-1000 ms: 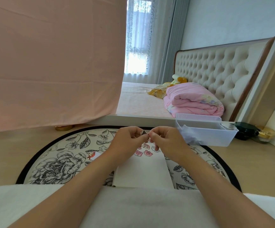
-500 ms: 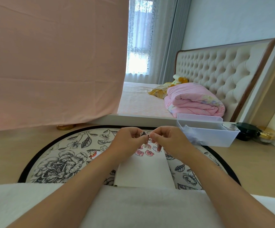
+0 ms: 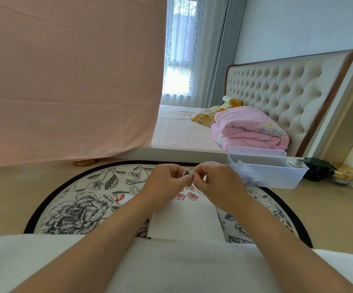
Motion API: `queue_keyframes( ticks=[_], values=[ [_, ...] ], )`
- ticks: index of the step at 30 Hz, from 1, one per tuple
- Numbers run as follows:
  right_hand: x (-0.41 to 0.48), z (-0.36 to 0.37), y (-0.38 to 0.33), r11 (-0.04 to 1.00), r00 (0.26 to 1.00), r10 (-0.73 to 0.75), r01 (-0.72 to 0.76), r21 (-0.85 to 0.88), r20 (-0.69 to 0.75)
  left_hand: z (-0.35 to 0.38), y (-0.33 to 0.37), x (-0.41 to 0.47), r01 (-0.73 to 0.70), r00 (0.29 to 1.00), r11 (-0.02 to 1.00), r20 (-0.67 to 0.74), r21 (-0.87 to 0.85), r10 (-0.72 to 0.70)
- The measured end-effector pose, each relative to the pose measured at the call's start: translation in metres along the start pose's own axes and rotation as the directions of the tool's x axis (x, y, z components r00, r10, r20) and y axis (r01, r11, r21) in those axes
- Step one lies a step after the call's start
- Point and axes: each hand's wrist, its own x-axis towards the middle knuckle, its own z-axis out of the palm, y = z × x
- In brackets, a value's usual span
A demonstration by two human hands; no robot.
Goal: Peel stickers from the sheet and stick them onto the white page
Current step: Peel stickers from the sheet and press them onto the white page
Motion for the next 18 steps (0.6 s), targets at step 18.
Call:
queue_keyframes(
  ticks=[18],
  values=[
    [-0.006,0.015,0.006,0.855,0.962,0.249,-0.274,0.44,0.117,0.006,-0.006,-0.006,-0.224,0.916,0.839,-0.186,0.496,0.355]
  ],
)
